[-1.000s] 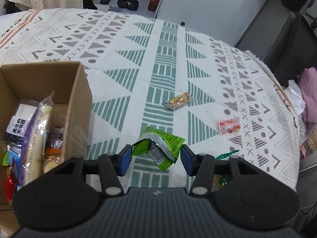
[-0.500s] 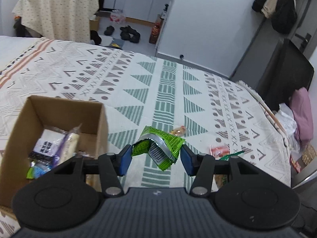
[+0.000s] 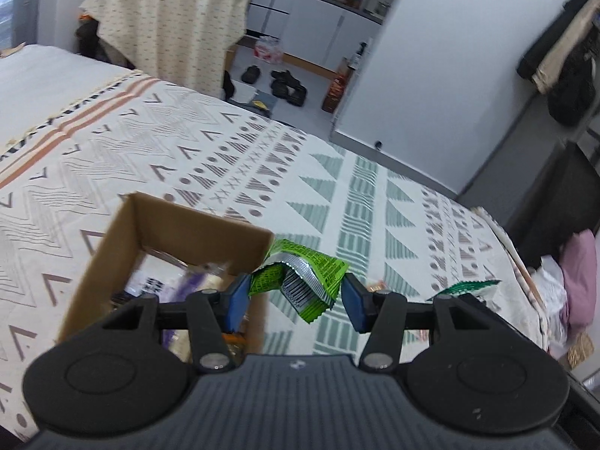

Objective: Organize snacks
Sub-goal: 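Carry both packs toward the box and lower them inside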

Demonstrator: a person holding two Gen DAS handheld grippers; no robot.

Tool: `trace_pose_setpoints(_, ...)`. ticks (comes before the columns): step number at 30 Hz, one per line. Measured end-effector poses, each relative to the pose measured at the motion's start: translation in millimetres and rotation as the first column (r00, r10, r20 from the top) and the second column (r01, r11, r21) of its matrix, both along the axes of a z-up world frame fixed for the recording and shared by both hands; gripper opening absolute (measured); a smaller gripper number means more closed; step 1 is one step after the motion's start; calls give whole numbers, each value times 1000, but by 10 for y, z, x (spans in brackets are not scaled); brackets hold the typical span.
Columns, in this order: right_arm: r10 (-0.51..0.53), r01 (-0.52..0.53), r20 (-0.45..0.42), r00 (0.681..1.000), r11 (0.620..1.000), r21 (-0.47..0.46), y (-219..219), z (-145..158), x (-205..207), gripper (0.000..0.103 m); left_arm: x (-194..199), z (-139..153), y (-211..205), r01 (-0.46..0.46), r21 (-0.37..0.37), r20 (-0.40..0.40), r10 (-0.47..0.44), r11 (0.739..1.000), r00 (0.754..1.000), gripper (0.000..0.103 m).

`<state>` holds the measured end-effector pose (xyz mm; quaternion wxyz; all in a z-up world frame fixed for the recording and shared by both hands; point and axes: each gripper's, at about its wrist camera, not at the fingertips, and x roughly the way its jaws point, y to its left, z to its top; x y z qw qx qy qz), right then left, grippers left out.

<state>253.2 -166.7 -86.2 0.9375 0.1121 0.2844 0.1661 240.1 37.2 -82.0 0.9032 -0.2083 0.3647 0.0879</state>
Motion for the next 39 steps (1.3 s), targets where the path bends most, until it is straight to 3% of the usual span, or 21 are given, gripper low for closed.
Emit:
trace_pose_setpoints(23, 106, -107, 13, 994, 994, 37, 956, 144, 148, 38, -42, -64, 1017, -188, -141, -27, 186, 972, 982, 52)
trace_pose_setpoints(30, 103, -103, -15, 995, 994, 37, 1133, 40, 213, 37, 27, -220, 1123, -181, -193, -68, 171, 964, 983, 53)
trace_pose_setpoints(35, 106, -104, -43, 993, 994, 36, 1209, -54, 240, 31, 25, -222, 1180, -198, -223, -55, 191, 954, 980, 63)
trace_pose_setpoints(39, 110, -107, -75, 991, 994, 36, 1282, -146, 307, 30, 18, -244, 1235, -220, -234, -67, 211, 947, 975, 66)
